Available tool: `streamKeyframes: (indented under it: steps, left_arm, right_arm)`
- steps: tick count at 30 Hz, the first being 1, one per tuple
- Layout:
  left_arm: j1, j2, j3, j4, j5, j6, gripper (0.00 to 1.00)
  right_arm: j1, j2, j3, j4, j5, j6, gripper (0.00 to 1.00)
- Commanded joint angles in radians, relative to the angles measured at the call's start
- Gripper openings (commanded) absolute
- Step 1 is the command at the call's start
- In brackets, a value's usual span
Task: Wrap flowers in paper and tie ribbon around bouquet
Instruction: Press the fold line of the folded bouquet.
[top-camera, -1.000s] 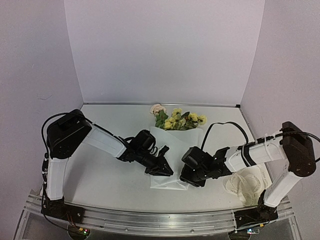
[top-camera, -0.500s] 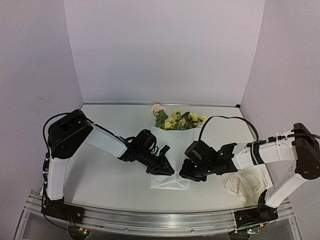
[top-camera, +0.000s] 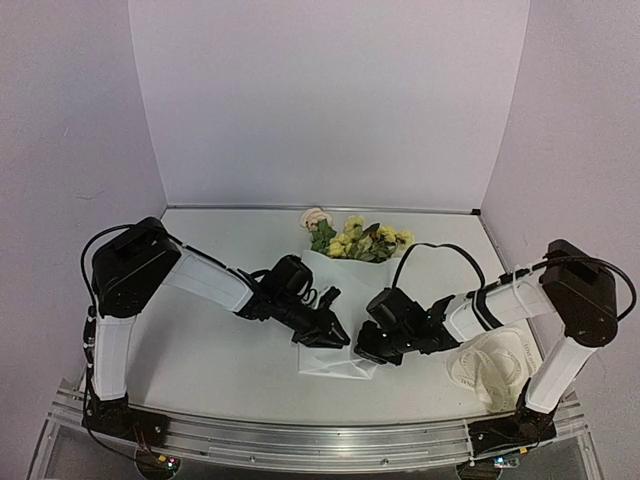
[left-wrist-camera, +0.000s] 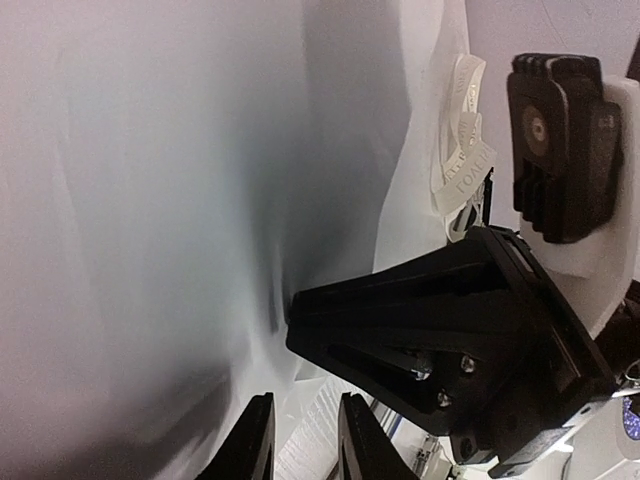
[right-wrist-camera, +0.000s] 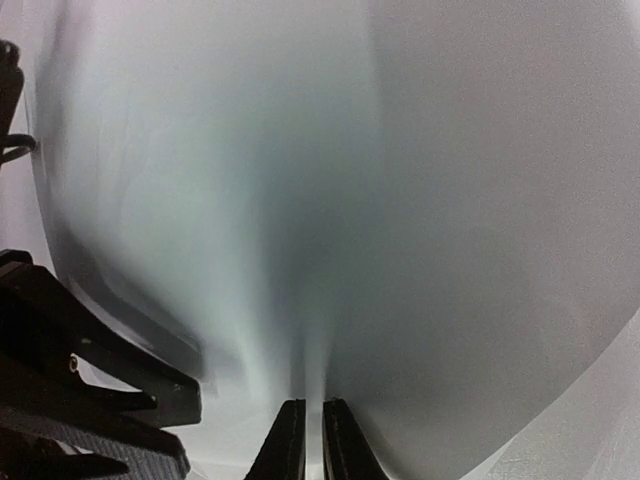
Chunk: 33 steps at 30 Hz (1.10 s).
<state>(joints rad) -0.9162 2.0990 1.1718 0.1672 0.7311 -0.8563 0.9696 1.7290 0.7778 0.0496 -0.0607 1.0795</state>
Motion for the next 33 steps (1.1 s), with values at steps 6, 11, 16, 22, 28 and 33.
streamKeyframes:
  steps: [6, 11, 16, 22, 28, 33]
  left_arm:
    - [0.038, -0.222, -0.164, -0.03, 0.056, 0.066, 0.26]
    - [0.048, -0.195, -0.275, 0.097, 0.102, -0.005, 0.21]
    - [0.095, -0.153, -0.343, 0.199, 0.086, -0.088, 0.19]
    - [0.15, -0.123, -0.381, 0.305, 0.099, -0.156, 0.21]
    - [0.161, -0.089, -0.348, 0.339, 0.08, -0.208, 0.22]
    - [0.166, -0.093, -0.335, 0.416, 0.086, -0.256, 0.23]
  right_arm:
    - [-0.005, 0.034, -0.059, 0.005, 0.035, 0.066, 0.07]
    - [-0.005, 0.027, -0.055, -0.006, 0.042, 0.069, 0.07]
    - [-0.005, 0.018, -0.057, -0.02, 0.045, 0.061, 0.07]
    - [-0.004, 0.015, -0.057, -0.039, 0.042, 0.045, 0.06]
    - [-0.004, 0.017, -0.052, -0.048, 0.046, 0.029, 0.06]
    - [-0.005, 0.017, -0.048, -0.078, 0.044, 0.021, 0.06]
